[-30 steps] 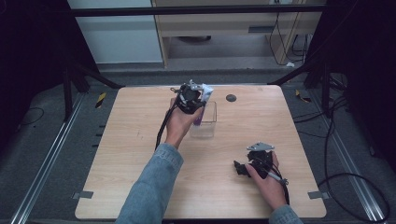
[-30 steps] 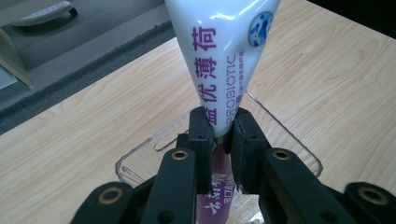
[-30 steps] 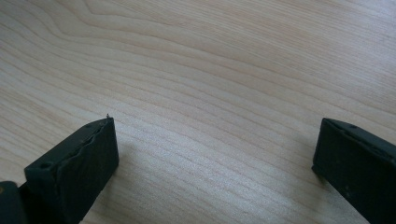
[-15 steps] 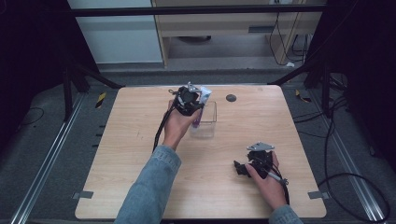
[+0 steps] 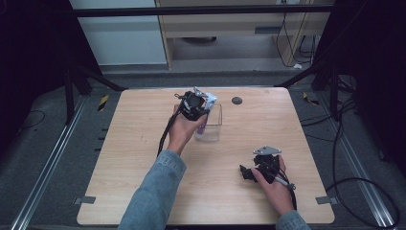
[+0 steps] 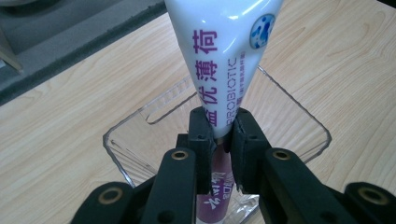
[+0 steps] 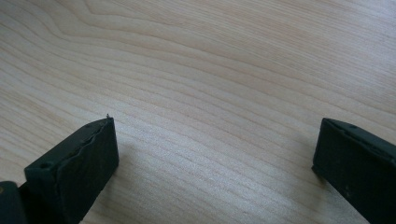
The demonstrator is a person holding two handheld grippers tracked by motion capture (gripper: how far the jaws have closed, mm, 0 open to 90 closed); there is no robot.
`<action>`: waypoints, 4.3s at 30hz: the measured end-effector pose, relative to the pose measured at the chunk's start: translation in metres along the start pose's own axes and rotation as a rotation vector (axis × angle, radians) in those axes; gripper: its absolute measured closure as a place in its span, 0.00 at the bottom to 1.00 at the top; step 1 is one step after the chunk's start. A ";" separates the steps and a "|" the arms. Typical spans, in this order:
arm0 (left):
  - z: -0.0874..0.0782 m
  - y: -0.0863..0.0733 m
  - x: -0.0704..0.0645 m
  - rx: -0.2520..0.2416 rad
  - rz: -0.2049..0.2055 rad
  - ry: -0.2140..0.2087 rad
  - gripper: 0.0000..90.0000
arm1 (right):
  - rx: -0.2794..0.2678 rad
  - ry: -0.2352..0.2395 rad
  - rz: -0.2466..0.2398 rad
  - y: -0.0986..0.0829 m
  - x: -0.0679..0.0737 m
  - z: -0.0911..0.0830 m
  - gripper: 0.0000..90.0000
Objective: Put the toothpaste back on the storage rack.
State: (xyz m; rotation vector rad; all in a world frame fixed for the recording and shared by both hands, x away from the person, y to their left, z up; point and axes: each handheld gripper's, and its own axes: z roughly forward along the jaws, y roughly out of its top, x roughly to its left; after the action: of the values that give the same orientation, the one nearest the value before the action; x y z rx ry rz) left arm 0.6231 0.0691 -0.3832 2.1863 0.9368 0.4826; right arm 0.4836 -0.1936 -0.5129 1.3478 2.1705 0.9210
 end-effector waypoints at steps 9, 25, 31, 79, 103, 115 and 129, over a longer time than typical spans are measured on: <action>0.000 -0.001 0.001 -0.004 -0.002 -0.004 0.88 | 0.000 0.000 0.000 0.000 0.000 0.000 0.00; 0.011 0.006 -0.002 0.010 -0.005 0.000 0.88 | 0.000 0.000 0.000 0.000 0.000 0.000 0.00; 0.015 0.009 -0.002 0.016 -0.008 0.001 0.88 | 0.000 0.000 -0.001 0.000 0.000 0.000 0.00; 0.030 0.019 -0.013 0.041 0.013 0.009 0.87 | -0.001 -0.001 -0.002 0.000 0.000 0.000 0.00; 0.019 0.021 -0.010 0.027 0.015 0.018 0.86 | -0.001 -0.001 0.000 0.000 0.000 0.000 0.00; 0.012 0.022 -0.010 0.001 0.017 0.026 0.86 | -0.002 0.000 -0.002 0.000 0.000 0.000 0.00; -0.010 0.023 -0.015 -0.033 0.054 0.041 0.78 | 0.000 0.000 -0.005 0.000 0.000 0.000 0.00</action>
State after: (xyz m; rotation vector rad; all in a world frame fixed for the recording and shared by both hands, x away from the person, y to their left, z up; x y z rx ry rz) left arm 0.6179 0.0512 -0.3606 2.1842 0.8874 0.5660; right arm 0.4840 -0.1938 -0.5129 1.3415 2.1734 0.9190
